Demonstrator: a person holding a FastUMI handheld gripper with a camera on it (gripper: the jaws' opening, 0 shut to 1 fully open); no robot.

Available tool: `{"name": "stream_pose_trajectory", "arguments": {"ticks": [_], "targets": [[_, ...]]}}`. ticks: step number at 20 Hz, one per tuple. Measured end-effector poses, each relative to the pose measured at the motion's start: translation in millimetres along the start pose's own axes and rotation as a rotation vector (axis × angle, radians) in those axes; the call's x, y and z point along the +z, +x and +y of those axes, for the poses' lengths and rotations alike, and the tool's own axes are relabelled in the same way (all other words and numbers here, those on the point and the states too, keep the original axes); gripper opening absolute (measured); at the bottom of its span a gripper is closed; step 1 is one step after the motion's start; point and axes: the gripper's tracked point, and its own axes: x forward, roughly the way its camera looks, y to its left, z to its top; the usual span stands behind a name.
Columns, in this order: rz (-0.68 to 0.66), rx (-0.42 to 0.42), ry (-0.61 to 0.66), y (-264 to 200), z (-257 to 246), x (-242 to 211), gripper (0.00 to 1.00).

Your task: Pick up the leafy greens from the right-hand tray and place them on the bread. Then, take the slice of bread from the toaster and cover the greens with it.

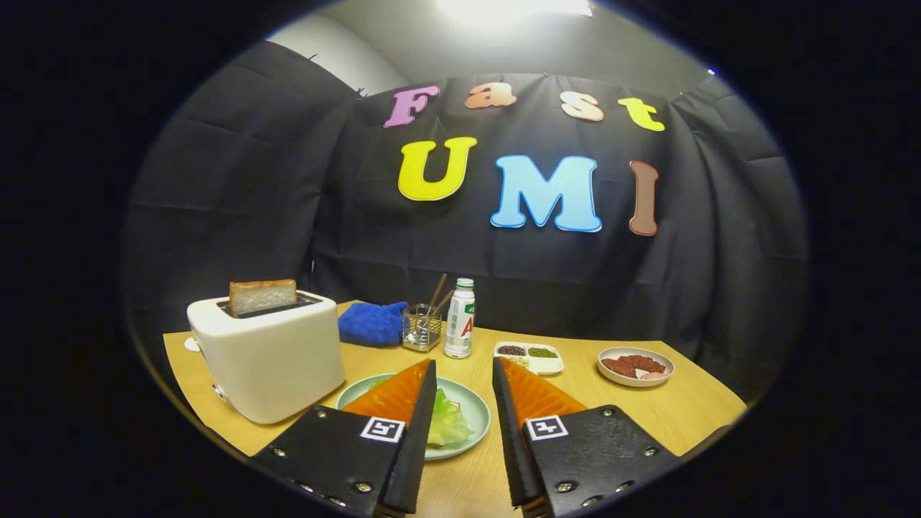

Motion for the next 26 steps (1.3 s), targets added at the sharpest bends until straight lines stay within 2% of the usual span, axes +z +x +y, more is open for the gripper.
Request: {"name": "stream_pose_trajectory", "arguments": {"ticks": [13, 15, 16, 18, 23, 26], "targets": [[0.053, 0.098, 0.162, -8.1, 83.6, 17.4, 0.47], [0.034, 0.083, 0.165, -8.2, 91.6, 29.2, 0.47], [0.034, 0.082, 0.177, -3.3, 101.6, 28.7, 0.43], [0.044, 0.098, 0.203, -1.0, 123.8, 31.2, 0.42], [0.026, 0.096, 0.180, 1.8, 159.1, 42.3, 0.42], [0.042, 0.124, 0.164, 4.0, 184.9, 46.7, 0.42]]}}
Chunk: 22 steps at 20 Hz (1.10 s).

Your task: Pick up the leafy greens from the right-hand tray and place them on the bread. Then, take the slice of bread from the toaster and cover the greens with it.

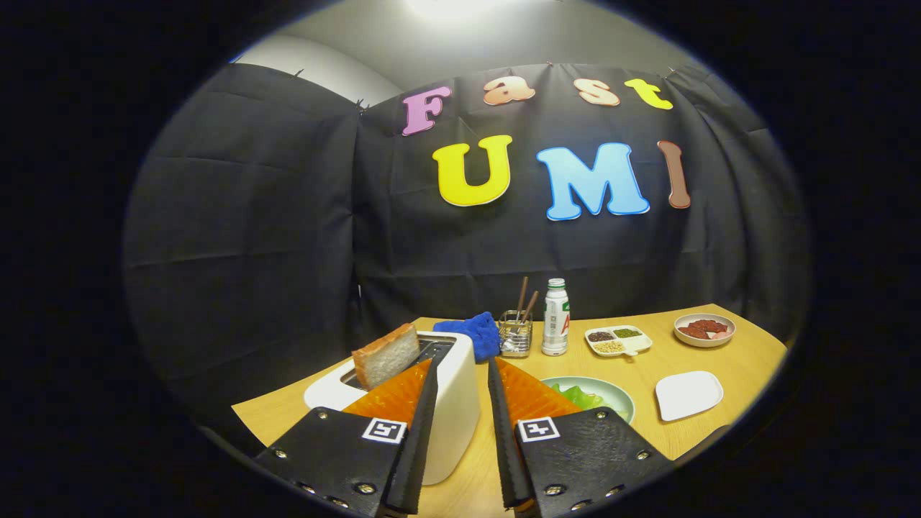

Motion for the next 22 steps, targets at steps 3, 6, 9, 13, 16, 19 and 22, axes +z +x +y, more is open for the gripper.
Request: {"name": "stream_pose_trajectory", "arguments": {"ticks": [3, 6, 9, 13, 16, 19, 22], "targets": [[0.008, 0.018, -0.038, 5.8, 23.6, -0.6, 0.42], [0.033, 0.029, -0.052, 14.8, 42.6, -7.6, 0.42], [0.043, 0.020, -0.063, 24.1, 56.9, -6.0, 0.42], [0.075, 0.019, -0.061, 38.4, 71.2, -13.3, 0.42], [0.090, 0.015, -0.050, 47.7, 79.3, -17.1, 0.42], [0.097, -0.013, -0.062, 57.2, 85.2, -14.9, 0.42], [0.123, -0.060, -0.069, 71.9, 83.0, -25.3, 0.42]]}}
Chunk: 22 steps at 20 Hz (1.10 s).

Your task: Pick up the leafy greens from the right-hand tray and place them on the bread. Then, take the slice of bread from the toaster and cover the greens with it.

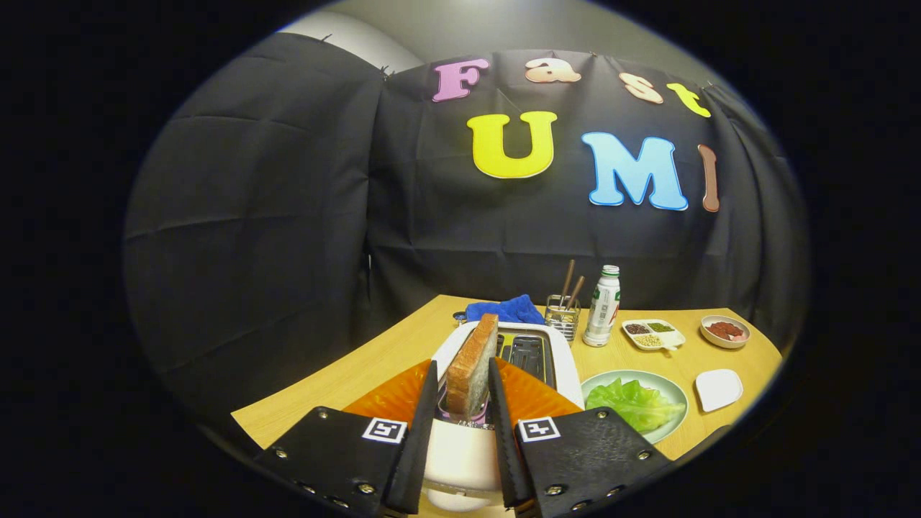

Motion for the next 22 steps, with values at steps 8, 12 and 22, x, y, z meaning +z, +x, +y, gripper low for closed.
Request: {"name": "stream_pose_trajectory", "arguments": {"ticks": [8, 12, 22], "targets": [[0.016, 0.010, 0.035, 11.0, -2.7, 1.6, 0.09], [0.016, 0.021, 0.038, 10.6, -6.4, 9.9, 0.09], [-0.066, 0.044, 0.052, -8.1, -20.1, 64.1, 0.09]]}}
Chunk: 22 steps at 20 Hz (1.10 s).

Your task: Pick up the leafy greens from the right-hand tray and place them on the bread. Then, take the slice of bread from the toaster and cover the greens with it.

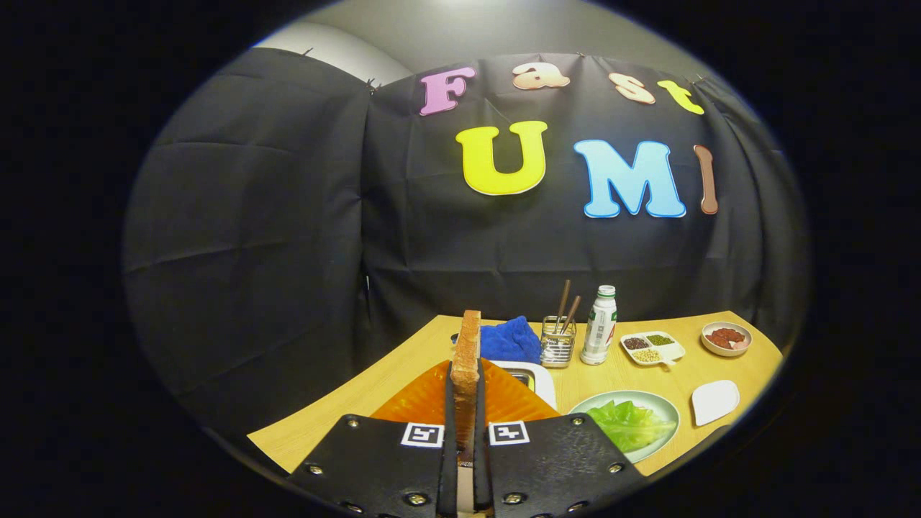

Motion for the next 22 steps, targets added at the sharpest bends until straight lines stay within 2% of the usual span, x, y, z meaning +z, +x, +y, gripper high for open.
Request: {"name": "stream_pose_trajectory", "arguments": {"ticks": [10, 22], "targets": [[-0.066, -0.035, 0.007, -29.1, -56.5, 38.4, 0.08], [-0.056, -0.136, 0.011, -46.9, -142.3, 22.2, 0.09]]}}
